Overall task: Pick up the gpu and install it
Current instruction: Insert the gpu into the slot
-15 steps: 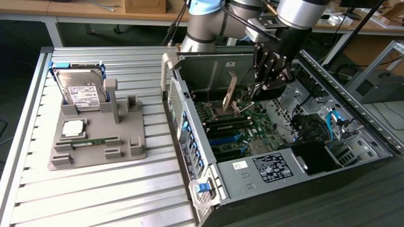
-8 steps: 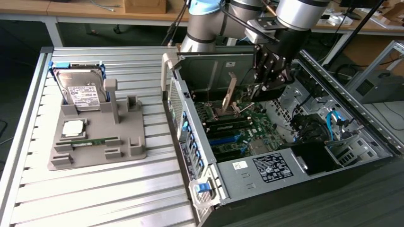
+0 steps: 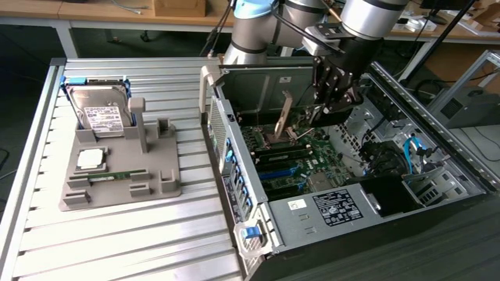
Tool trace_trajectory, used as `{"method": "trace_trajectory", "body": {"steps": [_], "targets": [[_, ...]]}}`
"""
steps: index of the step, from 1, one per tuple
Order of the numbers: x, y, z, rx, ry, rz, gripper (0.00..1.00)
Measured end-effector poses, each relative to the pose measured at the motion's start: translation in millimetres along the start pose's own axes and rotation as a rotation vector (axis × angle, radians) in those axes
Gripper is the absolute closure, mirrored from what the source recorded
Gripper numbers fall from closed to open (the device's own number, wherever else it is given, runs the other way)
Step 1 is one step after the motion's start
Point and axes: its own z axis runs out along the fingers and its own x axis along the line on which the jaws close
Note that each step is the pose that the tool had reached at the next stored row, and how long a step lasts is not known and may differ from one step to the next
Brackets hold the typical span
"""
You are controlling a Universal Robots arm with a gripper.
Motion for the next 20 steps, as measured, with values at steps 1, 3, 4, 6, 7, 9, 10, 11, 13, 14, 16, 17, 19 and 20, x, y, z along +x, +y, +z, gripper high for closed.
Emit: {"method": "trace_trajectory", "body": {"steps": [1,3,4,6,7,9,10,11,13,14,16,17,19,20], "targets": [[0.1,0.1,0.4,0.0000,0.0000,0.000,0.72],[0.2,0.3,1.1,0.0000,0.0001,0.000,0.72],[0.2,0.3,1.4,0.0000,0.0000,0.000,0.72],[0.3,0.5,2.0,0.0001,0.0000,0.000,0.72],[0.3,0.5,2.3,0.0000,0.0000,0.000,0.72],[0.4,0.7,2.9,0.0000,0.0000,0.000,0.72],[0.5,0.8,3.2,0.0000,0.0000,0.000,0.72],[0.5,0.8,3.6,0.0000,0.0000,0.000,0.72],[0.7,1.1,4.5,0.0000,0.0000,0.000,0.72],[0.7,1.2,4.8,0.0000,0.0000,0.000,0.72],[0.8,1.3,5.4,0.0000,0.0000,0.000,0.72],[0.9,1.5,5.8,0.0000,0.0000,0.000,0.72],[1.0,1.7,6.6,0.0000,0.0000,0.000,0.72],[1.1,1.8,7.0,0.0000,0.0000,0.000,0.72]]}}
